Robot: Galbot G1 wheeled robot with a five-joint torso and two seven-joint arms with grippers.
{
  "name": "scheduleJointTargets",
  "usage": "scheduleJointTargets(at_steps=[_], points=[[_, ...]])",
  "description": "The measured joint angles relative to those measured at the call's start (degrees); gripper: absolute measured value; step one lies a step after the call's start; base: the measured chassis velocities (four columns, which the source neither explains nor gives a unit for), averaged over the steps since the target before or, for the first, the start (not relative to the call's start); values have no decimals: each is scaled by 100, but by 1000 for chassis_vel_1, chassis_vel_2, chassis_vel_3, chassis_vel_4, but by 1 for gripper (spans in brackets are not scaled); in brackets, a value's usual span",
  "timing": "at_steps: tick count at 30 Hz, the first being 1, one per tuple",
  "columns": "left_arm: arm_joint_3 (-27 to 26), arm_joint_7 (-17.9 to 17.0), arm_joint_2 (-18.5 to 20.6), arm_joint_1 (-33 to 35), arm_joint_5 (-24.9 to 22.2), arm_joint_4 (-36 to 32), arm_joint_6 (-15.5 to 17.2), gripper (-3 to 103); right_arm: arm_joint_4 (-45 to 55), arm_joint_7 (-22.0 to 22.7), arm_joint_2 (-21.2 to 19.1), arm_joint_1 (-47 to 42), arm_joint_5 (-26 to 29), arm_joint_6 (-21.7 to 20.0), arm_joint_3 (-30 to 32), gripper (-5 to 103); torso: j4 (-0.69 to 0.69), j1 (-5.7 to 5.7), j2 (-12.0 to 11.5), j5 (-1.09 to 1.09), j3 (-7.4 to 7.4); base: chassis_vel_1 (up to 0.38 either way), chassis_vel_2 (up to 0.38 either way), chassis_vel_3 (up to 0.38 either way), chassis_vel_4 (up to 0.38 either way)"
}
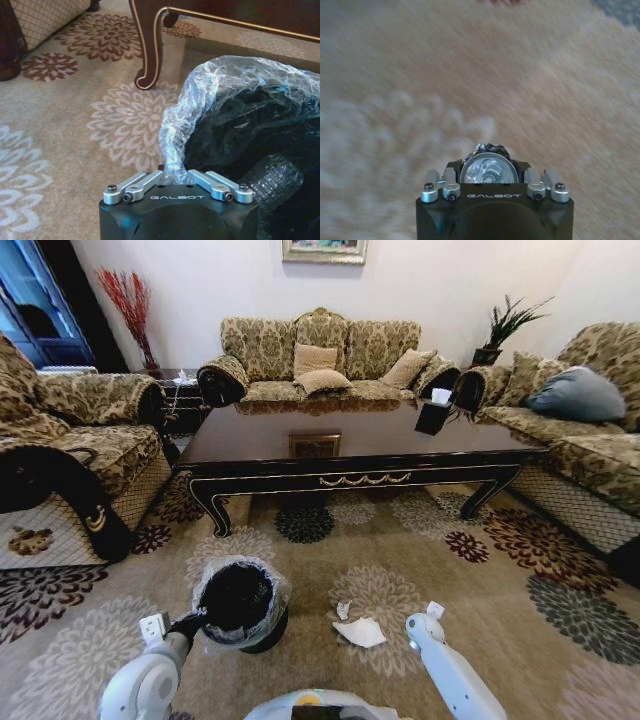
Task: Move to the front of the table and pick up the trash from the floor, then place it into the trash bin.
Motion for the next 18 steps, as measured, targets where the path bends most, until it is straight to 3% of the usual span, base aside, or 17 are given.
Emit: scheduleJointTargets(at_steps=[6,11,13,15,18], points=[[224,5,1,-62,150,37,0,2,1129,-401,-109,-327,-160,418,-129,54,0,0,0,-1,0,0,0,0,0],[411,21,9,-208,260,175,0,2,2178,-1233,-297,-469,-570,1095,-502,54,0,0,0,-2,0,0,0,0,0],[483,33,-8,-267,293,275,0,2,2593,-1832,-455,-405,-744,1604,-811,54,1,0,0,-1,0,0,0,0,0],[504,34,-21,-279,304,311,0,2,2696,-2014,-508,-370,-768,1741,-914,54,1,0,0,-2,0,0,0,0,0],[577,40,-69,-308,329,399,1,2,3078,-2662,-746,-190,-811,2232,-1426,54,2,0,0,-2,0,0,0,0,0]])
